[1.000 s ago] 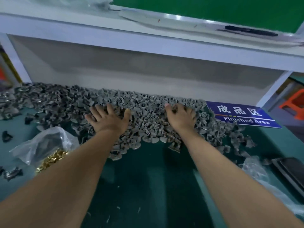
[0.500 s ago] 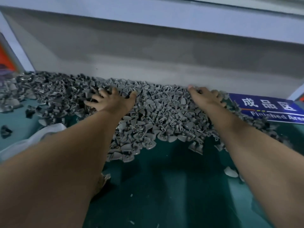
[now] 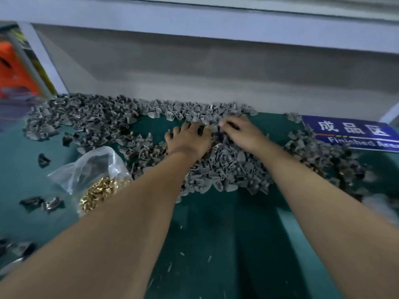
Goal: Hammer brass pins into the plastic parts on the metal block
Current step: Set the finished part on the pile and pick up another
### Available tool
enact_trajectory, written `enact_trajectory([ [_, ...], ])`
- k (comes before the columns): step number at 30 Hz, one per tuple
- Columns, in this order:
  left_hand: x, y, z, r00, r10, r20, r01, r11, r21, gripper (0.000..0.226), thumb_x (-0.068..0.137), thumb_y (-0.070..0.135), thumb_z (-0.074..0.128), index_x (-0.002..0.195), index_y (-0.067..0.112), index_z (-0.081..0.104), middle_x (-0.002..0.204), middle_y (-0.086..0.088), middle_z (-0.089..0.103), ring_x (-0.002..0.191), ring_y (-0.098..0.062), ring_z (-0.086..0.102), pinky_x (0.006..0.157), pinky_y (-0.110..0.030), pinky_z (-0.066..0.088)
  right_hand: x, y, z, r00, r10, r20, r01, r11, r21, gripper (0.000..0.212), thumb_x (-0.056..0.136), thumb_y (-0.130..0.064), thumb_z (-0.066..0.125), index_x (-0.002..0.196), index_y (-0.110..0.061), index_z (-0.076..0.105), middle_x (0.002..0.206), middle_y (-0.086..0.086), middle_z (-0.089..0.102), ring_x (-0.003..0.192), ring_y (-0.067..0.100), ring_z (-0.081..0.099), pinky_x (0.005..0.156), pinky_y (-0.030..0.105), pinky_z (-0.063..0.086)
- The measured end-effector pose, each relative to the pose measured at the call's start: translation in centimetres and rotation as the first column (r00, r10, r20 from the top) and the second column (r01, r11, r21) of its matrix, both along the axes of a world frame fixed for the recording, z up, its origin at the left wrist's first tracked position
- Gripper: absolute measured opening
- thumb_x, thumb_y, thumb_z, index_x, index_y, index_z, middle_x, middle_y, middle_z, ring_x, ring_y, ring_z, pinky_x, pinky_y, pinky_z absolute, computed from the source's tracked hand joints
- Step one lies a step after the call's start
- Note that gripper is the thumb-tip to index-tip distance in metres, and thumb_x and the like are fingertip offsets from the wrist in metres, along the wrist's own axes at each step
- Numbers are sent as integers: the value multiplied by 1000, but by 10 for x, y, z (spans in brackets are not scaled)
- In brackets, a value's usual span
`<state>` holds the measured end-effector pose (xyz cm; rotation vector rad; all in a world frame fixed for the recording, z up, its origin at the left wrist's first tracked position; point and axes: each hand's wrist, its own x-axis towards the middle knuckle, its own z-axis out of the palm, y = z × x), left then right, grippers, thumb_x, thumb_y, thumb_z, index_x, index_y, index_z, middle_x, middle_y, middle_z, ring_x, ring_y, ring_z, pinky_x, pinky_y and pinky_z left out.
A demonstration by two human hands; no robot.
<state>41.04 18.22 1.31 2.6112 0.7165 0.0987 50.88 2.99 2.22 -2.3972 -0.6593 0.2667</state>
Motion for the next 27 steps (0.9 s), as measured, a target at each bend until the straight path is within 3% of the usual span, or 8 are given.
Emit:
enact_trajectory([
  [8, -35, -26, -4, 999, -34, 11, 34, 999, 0, 57, 102, 57, 23, 154, 38, 34, 164, 5, 30, 151, -26, 23, 122, -48, 12, -57, -10, 0, 991, 56, 122, -55, 998, -10, 42, 102, -62, 42, 140, -48, 54, 155, -6, 46, 145, 24, 39, 120, 57, 25],
  [15, -70, -48, 1, 995, -98, -22, 98, 995, 31, 56, 103, 52, 23, 155, 34, 32, 164, 3, 30, 149, -26, 25, 119, -50, 17, -88, -32, -1, 991, 63, 116, -55, 996, -74, 40, 103, -59, 39, 136, -43, 57, 148, -8, 49, 138, 21, 44, 116, 49, 24],
  [23, -114, -77, -1, 988, -99, 115, 95, 995, 39, 50, 101, 50, 31, 148, 34, 45, 156, 6, 44, 143, -23, 36, 114, -47, 25, -121, -65, -4, 986, 59, 159, -55, 998, -26, 38, 100, -53, 46, 130, -38, 63, 140, -7, 57, 129, 20, 51, 112, 44, 38],
  [27, -139, -91, -1, 991, -103, 81, 102, 995, 22, 52, 102, 51, 28, 150, 34, 41, 159, 4, 40, 145, -25, 33, 115, -47, 26, -144, -77, -9, 977, 90, 192, -96, 995, 19, 35, 102, -44, 53, 129, -28, 67, 134, -1, 61, 126, 23, 54, 107, 38, 42],
])
